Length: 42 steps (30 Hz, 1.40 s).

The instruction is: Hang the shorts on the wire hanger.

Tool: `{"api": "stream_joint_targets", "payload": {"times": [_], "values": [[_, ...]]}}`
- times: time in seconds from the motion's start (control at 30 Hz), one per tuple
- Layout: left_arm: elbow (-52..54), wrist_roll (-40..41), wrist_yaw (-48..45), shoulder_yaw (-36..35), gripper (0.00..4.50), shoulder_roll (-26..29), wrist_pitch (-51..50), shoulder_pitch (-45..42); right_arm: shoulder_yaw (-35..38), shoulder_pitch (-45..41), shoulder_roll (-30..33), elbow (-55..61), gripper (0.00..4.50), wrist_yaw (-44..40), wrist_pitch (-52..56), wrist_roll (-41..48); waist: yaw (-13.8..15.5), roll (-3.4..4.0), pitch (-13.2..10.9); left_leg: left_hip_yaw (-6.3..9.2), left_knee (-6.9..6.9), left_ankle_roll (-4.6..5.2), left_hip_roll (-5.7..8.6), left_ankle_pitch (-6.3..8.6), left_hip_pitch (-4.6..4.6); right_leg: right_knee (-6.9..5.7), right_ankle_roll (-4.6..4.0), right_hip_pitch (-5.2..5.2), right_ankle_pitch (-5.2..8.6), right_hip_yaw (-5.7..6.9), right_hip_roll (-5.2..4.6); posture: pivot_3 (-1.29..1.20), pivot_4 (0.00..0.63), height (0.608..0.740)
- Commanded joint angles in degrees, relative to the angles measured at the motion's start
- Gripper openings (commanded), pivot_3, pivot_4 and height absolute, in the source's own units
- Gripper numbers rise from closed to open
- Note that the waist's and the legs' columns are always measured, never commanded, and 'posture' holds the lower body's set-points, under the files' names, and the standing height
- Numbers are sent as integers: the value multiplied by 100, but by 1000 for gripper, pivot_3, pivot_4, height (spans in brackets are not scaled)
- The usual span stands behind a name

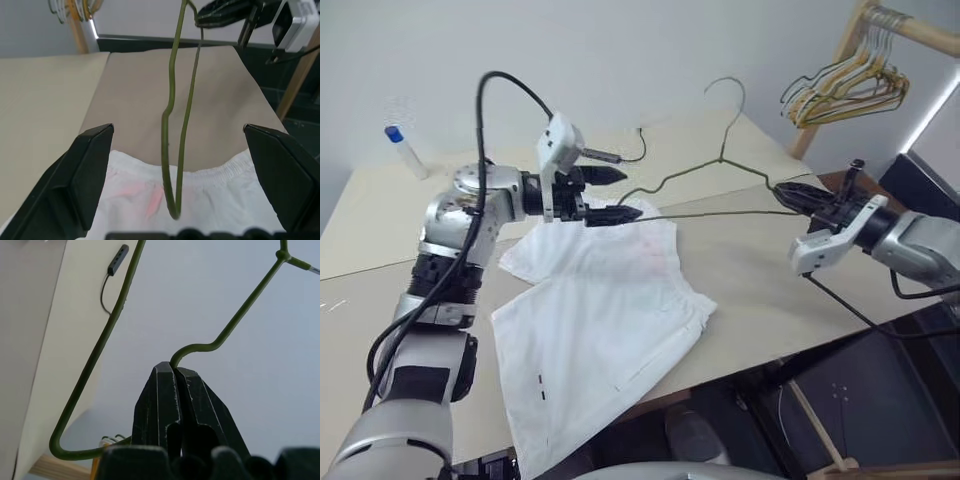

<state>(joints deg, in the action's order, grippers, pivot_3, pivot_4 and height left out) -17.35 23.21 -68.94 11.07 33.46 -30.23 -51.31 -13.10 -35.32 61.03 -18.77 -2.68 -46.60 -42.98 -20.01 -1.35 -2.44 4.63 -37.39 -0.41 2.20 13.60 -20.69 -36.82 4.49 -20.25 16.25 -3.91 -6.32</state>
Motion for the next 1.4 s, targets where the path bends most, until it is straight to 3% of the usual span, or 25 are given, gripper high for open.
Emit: {"api": "stream_joint_targets", "payload": {"times": [0.03, 0.1, 0.2, 0.6, 0.73, 0.93, 1.07, 1.13, 1.2, 1.33, 1.4], "values": [[-173, -390, -285, 306, 4500, -50, 199, -210, 71, -261, -37, 31, 35, 83, -214, -70, -72, 0, 0, 0, 0, 0, 0, 0, 2, 0, 1, 3, 0, 0, 0, -318, 0, 740], [-252, -595, -354, 437, 4500, -83, 312, -220, 79, -293, -73, 48, 35, 57, -276, -88, -154, 0, 0, 1, 0, 0, 0, 0, 4, -1, 2, 4, 1, 0, -1, -334, 0, 740], [-351, -773, -307, 481, 3965, -159, 269, -270, 112, -302, -96, 102, 0, -9, -331, -72, -237, 0, 0, 1, 0, 0, 0, 0, 5, -3, 3, 5, 0, -1, -3, -337, 0, 740], [-367, -932, -316, 318, 106, -239, 273, -231, 169, -387, -130, 138, 0, -100, -305, -100, -359, -1, 0, 0, 0, 1, -1, 0, 18, -9, 16, 14, 6, -5, -10, -333, 0, 740], [-365, -1027, -188, 304, 46, -240, 267, -243, 194, -413, -127, 140, 0, -228, -301, 31, -366, -1, 0, 0, 0, 1, -1, 0, 18, -11, 16, 14, 5, -5, -11, -330, 0, 740], [-229, -968, -219, 108, 0, -16, 249, -124, 241, -250, -163, 208, 1761, -742, -470, 990, -392, -2, -1, 0, 0, 1, -3, 0, 19, -13, 15, 15, 4, -5, -12, -324, 0, 740], [-40, -961, -100, -63, 0, 208, 181, 42, 132, 71, -121, 430, 3161, -1605, -464, 2386, -401, -3, -1, 1, 0, 1, -5, 0, 19, -15, 15, 18, 4, -5, -13, -298, 0, 740], [103, -992, -43, -119, 0, 309, 213, 157, 148, 397, -178, 945, 3882, -2365, 318, 3672, -388, -5, -3, 2, 0, 1, -7, 0, 19, -15, 15, 20, 4, -4, -14, -287, 0, 740], [330, -1107, 33, -125, 0, 432, 457, 348, 270, 675, -197, 1674, 4465, -3188, 1781, 5132, -375, -6, -3, 2, -2, 2, -8, 0, 20, -15, 16, 26, 3, -3, -15, -270, 0, 740], [744, -1356, -12, -72, 0, 698, 1084, 733, 595, 649, 10, 2525, 4465, -4360, 4314, 7156, -272, -5, -3, 3, -7, 2, -14, 1, 22, -16, 19, 28, 0, -4, -14, -248, 0, 740], [930, -1323, -67, -142, 0, 770, 1226, 886, 642, 370, 119, 2621, 4465, -4772, 5253, 7503, -186, -3, -4, 5, -7, 3, -14, 1, 23, -16, 20, 27, 0, -3, -13, -241, 0, 740]]}}
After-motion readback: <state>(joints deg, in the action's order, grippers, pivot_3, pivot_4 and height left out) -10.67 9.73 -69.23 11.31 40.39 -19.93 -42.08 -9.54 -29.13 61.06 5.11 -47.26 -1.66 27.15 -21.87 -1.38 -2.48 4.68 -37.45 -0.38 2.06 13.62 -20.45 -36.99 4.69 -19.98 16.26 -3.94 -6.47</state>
